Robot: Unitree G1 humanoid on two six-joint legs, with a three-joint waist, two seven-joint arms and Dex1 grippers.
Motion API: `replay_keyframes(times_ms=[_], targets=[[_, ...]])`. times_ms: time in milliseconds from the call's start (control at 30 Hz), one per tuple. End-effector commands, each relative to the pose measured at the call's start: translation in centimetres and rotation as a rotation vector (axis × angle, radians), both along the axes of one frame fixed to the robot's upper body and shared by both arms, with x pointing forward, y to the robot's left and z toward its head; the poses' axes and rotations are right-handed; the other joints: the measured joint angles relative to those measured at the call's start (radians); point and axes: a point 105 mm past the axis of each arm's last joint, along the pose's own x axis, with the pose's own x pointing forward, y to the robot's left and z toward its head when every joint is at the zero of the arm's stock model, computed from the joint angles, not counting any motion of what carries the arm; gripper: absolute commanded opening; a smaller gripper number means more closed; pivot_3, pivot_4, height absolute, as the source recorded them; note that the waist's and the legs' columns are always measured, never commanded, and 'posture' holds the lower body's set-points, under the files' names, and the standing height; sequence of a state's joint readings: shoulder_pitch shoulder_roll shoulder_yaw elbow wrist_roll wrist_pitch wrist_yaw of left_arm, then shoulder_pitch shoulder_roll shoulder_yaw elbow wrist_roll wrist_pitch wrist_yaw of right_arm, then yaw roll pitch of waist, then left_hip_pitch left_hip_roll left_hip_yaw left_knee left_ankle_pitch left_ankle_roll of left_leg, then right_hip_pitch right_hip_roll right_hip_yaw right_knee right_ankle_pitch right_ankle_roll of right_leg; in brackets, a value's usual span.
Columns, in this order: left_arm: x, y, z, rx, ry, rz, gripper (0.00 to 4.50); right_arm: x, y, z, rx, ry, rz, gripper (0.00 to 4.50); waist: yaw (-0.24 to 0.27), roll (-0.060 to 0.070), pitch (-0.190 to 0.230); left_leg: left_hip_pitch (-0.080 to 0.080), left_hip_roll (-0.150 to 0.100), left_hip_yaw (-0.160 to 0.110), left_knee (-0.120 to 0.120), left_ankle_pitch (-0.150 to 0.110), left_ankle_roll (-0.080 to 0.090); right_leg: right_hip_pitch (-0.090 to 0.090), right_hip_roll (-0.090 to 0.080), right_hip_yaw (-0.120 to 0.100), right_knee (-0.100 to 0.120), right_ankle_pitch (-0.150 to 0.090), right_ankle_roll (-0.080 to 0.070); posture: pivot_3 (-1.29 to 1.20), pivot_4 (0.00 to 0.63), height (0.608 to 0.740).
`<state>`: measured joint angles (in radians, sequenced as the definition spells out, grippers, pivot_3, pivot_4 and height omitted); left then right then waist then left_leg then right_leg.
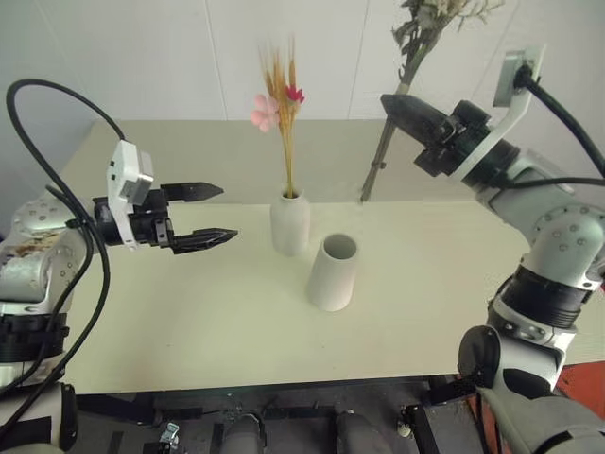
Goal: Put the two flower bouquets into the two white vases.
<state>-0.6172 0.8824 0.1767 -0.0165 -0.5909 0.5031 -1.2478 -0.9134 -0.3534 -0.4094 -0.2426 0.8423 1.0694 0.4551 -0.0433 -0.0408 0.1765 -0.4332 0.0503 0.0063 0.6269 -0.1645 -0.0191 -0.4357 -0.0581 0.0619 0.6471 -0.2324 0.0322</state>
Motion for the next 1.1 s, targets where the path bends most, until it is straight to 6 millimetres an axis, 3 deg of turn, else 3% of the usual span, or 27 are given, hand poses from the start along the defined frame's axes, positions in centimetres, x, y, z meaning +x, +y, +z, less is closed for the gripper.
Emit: replay_keyframes(times_ms=[33,200,467,1100], targets=[[-0.2,0.1,1.0,0.003,-0.037,-0.011,4.5,-2.1,1.8,-0.1,-0.061,-0.116,0.067,0.21,0.0,0.0,0.0,0.0,0.0,0.0,0.0,0.0,0.0,0.0,0.0,0.0,0.0,0.0,0.0,0.0,0.15,0.74],[-0.2,0.2,1.2,0.008,-0.035,-0.017,4.5,-2.9,3.1,-2.3,-0.116,-0.121,0.103,0.21,-0.002,0.0,0.0,0.0,0.0,0.0,0.0,0.0,0.0,0.0,0.0,0.0,0.0,0.0,0.0,0.0,0.15,0.74],[-0.4,0.2,1.3,0.004,-0.024,-0.034,4.5,-2.4,3.5,-5.4,-0.187,-0.109,0.068,0.21,0.0,0.0,0.0,0.0,0.0,0.0,0.001,0.0,0.0,0.0,0.0,0.0,0.0,0.0,0.0,0.0,0.15,0.74],[-3.1,1.4,2.4,-0.033,0.038,-0.207,4.5,-2.4,3.0,-7.9,-0.236,-0.137,0.053,0.21,0.0,0.0,0.0,0.0,0.0,0.0,0.001,0.0,0.0,0.0,0.0,0.0,0.0,0.0,0.0,0.0,0.15,0.74]])
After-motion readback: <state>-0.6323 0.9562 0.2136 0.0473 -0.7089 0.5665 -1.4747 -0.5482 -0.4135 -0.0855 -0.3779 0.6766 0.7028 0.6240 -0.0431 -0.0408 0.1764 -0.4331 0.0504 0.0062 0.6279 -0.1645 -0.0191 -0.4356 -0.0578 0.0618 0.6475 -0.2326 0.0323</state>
